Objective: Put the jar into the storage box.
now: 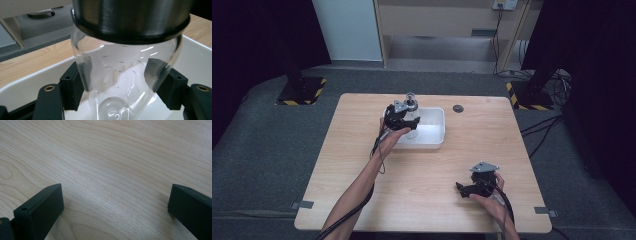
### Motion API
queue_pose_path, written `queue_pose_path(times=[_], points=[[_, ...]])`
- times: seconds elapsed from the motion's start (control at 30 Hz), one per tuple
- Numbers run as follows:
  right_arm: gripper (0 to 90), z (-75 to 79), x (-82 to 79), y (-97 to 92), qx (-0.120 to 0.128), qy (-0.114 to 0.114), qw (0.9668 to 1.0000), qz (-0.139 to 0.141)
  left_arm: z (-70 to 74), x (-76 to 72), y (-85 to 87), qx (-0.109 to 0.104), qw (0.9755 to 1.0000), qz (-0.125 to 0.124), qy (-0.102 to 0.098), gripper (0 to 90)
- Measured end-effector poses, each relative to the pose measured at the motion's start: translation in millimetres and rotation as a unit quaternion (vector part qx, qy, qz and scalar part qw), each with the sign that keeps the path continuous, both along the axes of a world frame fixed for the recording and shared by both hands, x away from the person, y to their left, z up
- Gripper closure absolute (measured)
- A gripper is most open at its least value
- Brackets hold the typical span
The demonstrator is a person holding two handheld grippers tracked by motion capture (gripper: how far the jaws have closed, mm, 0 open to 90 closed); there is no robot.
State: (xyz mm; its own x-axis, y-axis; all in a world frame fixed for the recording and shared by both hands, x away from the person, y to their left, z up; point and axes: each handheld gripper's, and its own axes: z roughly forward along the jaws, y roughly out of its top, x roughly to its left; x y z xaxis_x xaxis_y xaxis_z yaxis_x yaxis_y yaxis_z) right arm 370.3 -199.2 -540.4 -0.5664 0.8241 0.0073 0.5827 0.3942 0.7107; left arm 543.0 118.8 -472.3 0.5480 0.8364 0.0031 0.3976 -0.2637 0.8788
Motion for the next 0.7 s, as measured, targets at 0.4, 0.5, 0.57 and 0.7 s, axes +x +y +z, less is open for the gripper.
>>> queue_pose_path(times=[0.4, 0.5, 0.57, 0.7], points=[[0.3, 0.0, 0.0, 0.0, 0.0, 0.0, 1.0, 0.0, -5.1, -0.1, 0.8, 0.002, 1.0, -0.001, -0.004, 30.3], [0.3, 0.0, 0.0, 0.0, 0.0, 0.0, 1.0, 0.0, -5.3, -0.4, 1.5, 0.001, 1.0, 0.0, -0.003, 30.2], [0.3, 0.0, 0.0, 0.0, 0.0, 0.0, 1.0, 0.0, -6.0, -0.9, 1.5, -0.001, 1.0, 0.0, -0.004, 30.2], [0.3, 0.0, 0.0, 0.0, 0.0, 0.0, 1.0, 0.0, -6.2, -0.9, 2.0, -0.007, 1.0, 0.005, 0.0, 28.2]])
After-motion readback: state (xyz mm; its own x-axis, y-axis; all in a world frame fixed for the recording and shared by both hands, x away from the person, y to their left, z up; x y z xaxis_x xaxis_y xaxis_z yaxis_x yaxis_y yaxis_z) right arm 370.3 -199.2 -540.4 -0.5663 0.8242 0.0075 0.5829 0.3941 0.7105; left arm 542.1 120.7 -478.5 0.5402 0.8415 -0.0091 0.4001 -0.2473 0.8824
